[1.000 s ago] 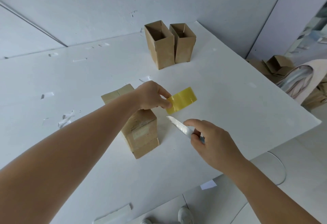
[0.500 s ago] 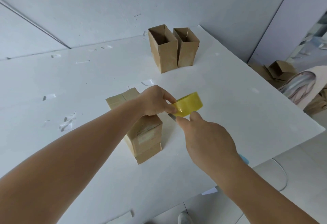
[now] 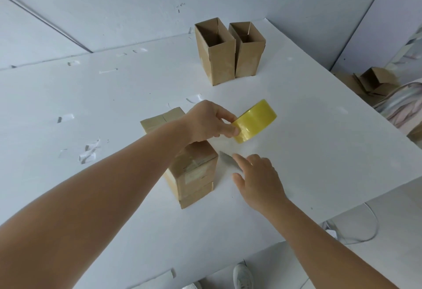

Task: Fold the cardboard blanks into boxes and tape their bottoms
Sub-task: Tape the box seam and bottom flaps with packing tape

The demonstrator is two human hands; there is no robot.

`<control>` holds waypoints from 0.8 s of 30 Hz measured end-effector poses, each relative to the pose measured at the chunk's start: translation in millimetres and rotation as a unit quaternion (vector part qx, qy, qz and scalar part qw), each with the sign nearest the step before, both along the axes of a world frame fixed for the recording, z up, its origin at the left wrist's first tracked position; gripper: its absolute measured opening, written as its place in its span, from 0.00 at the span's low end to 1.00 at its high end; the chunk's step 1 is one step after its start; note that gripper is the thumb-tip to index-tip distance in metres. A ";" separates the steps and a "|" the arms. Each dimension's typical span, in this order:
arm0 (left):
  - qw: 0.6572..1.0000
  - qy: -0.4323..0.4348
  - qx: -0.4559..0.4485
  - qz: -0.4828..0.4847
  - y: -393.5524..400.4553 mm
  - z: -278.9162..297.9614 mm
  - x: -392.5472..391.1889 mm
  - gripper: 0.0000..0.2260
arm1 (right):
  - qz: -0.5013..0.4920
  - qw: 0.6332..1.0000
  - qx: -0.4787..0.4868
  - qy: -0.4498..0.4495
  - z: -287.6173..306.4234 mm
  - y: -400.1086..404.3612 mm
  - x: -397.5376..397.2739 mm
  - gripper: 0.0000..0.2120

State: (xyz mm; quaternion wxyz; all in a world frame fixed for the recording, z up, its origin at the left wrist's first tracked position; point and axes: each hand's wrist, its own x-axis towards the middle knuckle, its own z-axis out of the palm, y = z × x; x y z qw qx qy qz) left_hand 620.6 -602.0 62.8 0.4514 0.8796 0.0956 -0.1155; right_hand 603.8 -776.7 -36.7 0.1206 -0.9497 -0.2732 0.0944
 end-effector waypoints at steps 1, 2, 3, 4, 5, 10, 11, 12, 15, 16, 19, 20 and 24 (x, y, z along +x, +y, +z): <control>1.000 0.000 0.000 0.001 -0.1 0.2 -0.2 0.07 | -0.034 0.993 0.100 0.056 4.1 2.9 -2.4 0.20; 1.000 0.001 -0.001 0.002 -0.3 0.2 -0.5 0.07 | -0.073 0.964 0.216 0.140 12.3 6.7 -6.6 0.18; 1.000 0.000 -0.002 0.004 -0.7 0.3 -0.9 0.07 | -0.109 0.910 0.320 0.242 20.0 11.8 -11.1 0.17; 1.000 -0.001 -0.002 0.005 -0.6 0.0 -1.0 0.07 | -0.135 0.844 0.399 0.331 28.6 18.5 -15.6 0.18; 1.000 -0.001 -0.001 0.007 -0.9 -0.1 -1.0 0.08 | -0.158 0.791 0.446 0.389 31.3 25.8 -17.3 0.21; 1.000 -0.002 0.001 0.031 0.0 -1.6 -1.1 0.10 | -0.271 0.616 0.564 0.480 32.5 61.0 -15.5 0.14; 1.000 -0.002 0.005 0.031 0.2 -2.7 -2.0 0.10 | -0.285 0.612 0.566 0.473 31.3 65.1 -15.2 0.14; 0.999 -0.003 0.013 0.030 0.5 -4.3 -3.1 0.10 | -0.296 0.606 0.569 0.470 30.3 68.5 -16.1 0.14; 0.998 -0.021 0.014 0.057 -1.1 -7.9 -6.8 0.07 | -0.300 0.612 0.571 0.458 26.9 74.2 -21.3 0.17; 0.996 -0.036 -0.001 0.081 -1.5 -8.1 -7.4 0.06 | -0.304 0.614 0.569 0.455 27.6 75.3 -23.9 0.16; 0.984 -0.084 -0.075 0.140 -1.0 -4.1 -9.4 0.08 | -0.313 0.615 0.567 0.449 27.9 76.1 -25.0 0.12; 0.978 -0.097 -0.108 0.151 -0.3 -1.4 -11.1 0.08 | -0.316 0.616 0.565 0.448 29.1 75.4 -24.8 0.13; 0.951 -0.158 -0.189 0.188 6.7 9.1 -26.4 0.05 | -0.295 0.632 0.559 0.448 32.1 72.0 -26.1 0.12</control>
